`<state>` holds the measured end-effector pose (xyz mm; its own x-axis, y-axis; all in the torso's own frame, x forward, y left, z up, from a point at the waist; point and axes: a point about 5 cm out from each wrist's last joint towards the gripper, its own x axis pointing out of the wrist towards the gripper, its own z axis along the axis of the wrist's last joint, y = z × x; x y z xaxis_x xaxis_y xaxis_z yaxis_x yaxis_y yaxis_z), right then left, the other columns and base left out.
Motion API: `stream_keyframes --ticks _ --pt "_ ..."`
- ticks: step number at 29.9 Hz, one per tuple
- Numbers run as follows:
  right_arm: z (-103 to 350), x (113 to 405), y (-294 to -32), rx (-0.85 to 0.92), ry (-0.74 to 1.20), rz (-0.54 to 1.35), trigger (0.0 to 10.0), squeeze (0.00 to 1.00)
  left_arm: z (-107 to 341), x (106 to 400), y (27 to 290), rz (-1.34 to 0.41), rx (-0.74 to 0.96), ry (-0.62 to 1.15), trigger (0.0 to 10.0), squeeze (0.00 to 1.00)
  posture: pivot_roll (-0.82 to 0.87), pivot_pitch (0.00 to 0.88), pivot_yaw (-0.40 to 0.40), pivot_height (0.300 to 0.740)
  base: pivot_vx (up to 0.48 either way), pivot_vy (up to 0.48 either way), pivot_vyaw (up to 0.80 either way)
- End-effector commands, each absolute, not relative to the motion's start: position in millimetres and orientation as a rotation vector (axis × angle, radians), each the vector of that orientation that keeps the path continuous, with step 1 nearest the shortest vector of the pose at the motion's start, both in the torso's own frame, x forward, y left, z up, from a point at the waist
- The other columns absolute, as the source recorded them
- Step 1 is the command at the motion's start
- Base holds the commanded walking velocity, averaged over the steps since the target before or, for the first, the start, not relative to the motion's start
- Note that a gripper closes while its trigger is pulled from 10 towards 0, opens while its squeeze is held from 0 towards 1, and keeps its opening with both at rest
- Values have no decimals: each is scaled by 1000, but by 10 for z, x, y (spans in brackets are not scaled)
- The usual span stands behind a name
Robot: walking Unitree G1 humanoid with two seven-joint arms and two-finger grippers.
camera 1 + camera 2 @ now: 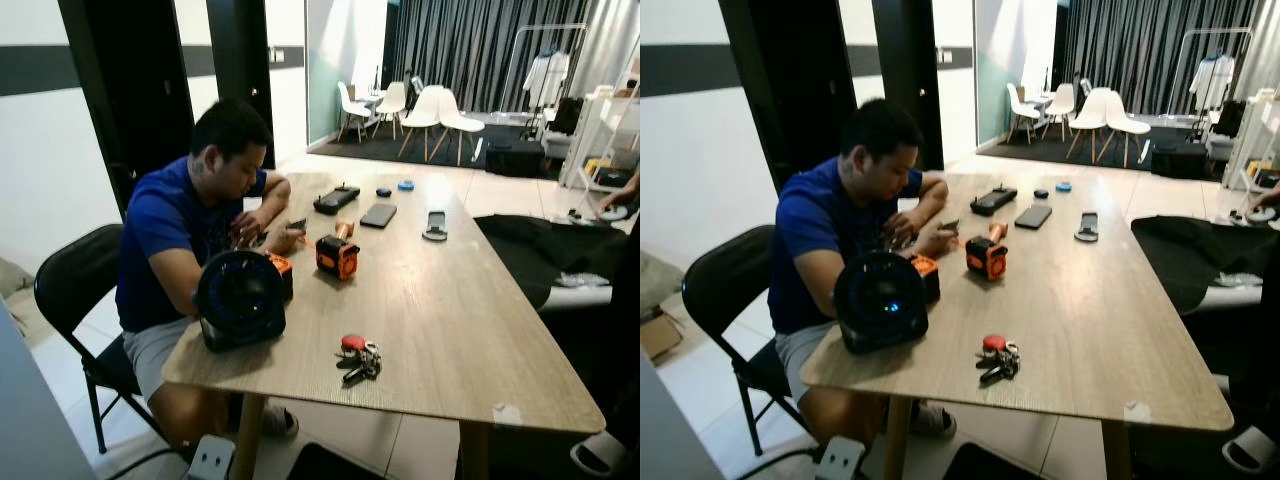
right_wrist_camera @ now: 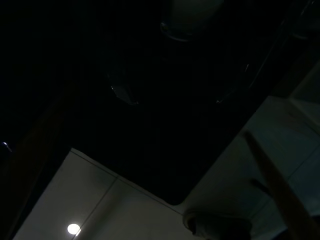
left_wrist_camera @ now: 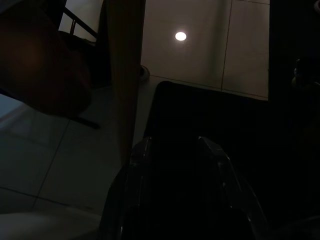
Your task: Hang keys on a hook
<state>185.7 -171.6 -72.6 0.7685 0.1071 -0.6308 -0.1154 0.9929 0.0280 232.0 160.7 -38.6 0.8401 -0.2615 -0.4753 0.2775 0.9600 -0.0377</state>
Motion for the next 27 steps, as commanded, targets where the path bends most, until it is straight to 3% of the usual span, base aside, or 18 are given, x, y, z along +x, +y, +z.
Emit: stream_keyframes --ticks 1,8,27 --pt "-746 1827 -1684 -10 695 127 10000 0 -414 2283 1626 -294 39 519 10000 0 34 2 40 740 0 0 0" --pt "-753 1816 -1670 -5 697 121 10000 0 -415 2276 1630 -311 41 522 10000 0 34 3 45 740 0 0 0" --pt "-762 1798 -1693 -10 706 116 10000 0 -415 2287 1625 -307 32 528 10000 0 39 4 40 740 0 -348 0"
